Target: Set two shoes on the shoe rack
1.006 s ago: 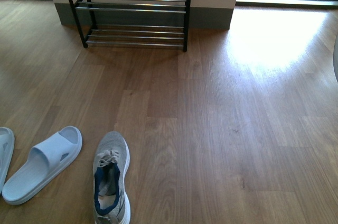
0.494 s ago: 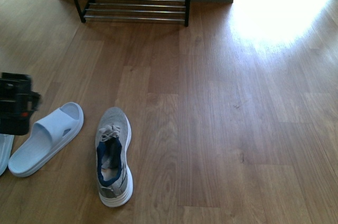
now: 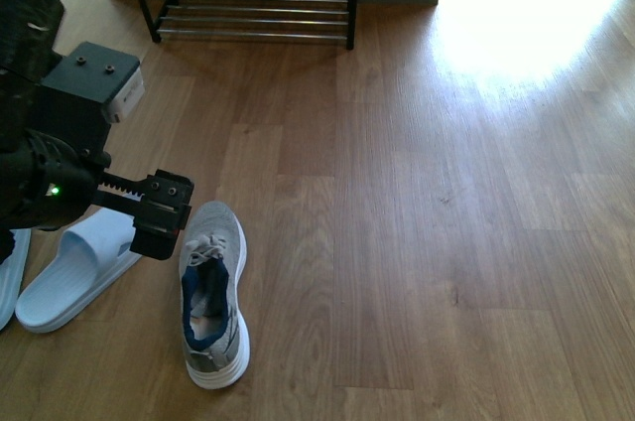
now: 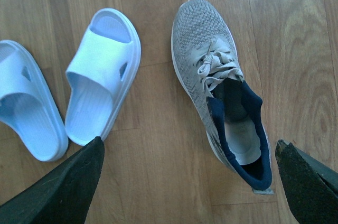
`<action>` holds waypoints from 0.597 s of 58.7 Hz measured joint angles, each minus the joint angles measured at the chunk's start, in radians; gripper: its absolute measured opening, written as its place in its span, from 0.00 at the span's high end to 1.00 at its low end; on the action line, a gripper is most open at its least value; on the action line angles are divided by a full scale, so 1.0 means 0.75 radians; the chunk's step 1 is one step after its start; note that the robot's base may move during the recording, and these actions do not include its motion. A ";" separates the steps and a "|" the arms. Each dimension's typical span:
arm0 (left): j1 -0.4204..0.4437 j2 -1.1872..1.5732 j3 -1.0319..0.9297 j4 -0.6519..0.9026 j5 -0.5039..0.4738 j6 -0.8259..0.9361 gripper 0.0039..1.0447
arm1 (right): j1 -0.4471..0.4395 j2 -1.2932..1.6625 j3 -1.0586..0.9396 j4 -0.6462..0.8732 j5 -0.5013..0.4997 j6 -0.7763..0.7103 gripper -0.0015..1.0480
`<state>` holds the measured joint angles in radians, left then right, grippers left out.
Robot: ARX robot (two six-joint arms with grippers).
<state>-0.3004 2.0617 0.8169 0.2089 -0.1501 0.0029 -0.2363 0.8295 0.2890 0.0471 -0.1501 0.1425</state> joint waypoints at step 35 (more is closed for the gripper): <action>-0.281 0.436 0.399 -0.188 -0.107 -0.270 0.09 | 0.000 0.000 0.000 0.000 0.000 0.000 0.95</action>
<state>-0.5110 2.3890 1.1164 0.0681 -0.2302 -0.1997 -0.2363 0.8295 0.2890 0.0471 -0.1501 0.1425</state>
